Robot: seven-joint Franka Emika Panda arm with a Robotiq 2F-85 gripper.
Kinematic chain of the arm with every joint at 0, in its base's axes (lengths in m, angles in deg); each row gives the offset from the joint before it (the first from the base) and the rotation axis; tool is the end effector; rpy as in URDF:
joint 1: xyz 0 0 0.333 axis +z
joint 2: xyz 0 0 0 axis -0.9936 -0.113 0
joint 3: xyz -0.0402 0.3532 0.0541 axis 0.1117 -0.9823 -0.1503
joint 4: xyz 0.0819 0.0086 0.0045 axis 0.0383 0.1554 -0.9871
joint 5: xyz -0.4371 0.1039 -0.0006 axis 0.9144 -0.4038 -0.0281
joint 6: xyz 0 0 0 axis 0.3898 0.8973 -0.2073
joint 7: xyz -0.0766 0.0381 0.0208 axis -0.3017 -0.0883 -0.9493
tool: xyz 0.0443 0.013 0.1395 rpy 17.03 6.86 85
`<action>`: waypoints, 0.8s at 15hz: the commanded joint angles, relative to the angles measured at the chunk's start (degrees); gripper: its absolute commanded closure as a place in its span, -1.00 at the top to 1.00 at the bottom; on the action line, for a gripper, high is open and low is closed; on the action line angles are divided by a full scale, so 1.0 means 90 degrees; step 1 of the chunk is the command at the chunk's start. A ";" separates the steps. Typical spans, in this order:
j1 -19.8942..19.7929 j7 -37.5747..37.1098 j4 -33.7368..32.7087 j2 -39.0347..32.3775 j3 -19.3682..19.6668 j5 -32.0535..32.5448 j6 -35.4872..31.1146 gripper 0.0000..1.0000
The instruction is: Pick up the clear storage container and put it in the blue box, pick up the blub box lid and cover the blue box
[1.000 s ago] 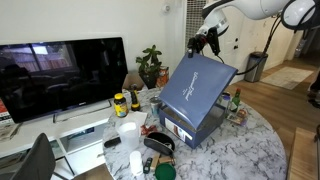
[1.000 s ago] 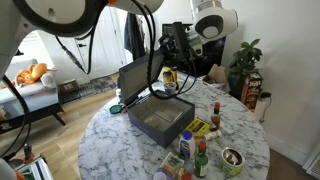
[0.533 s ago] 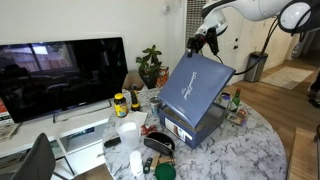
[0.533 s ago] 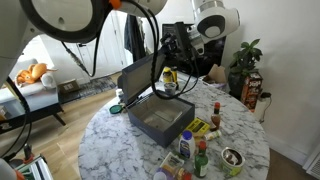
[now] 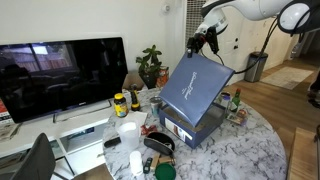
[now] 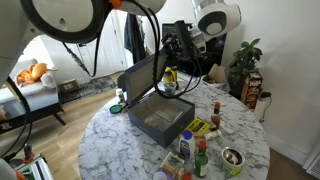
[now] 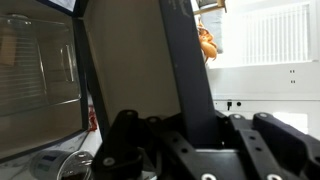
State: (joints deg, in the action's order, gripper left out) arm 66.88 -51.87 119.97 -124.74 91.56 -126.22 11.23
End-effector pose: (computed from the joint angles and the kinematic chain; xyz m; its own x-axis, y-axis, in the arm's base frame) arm 0.7601 -0.1207 0.4129 0.9738 0.1626 -0.1589 -0.0688 -0.4554 -0.8876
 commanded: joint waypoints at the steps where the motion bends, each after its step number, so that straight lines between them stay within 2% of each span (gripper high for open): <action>1: -0.0004 0.0097 -0.0066 -0.0047 0.0023 -0.0009 -0.0203 -1.00; 4: -0.0006 0.0221 -0.0019 -0.0025 0.0018 -0.0039 -0.0412 -1.00; 8: -0.0001 0.0011 -0.0038 -0.0030 0.0029 -0.0006 -0.0376 -1.00; 9: -0.0106 -0.0088 -0.0099 -0.0054 -0.0137 0.0124 -0.0367 -1.00; 12: -0.0098 -0.0256 -0.0121 -0.0065 -0.0138 0.0171 -0.0316 -1.00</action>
State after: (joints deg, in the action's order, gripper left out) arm 66.83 -51.71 119.91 -124.74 91.52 -126.09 7.93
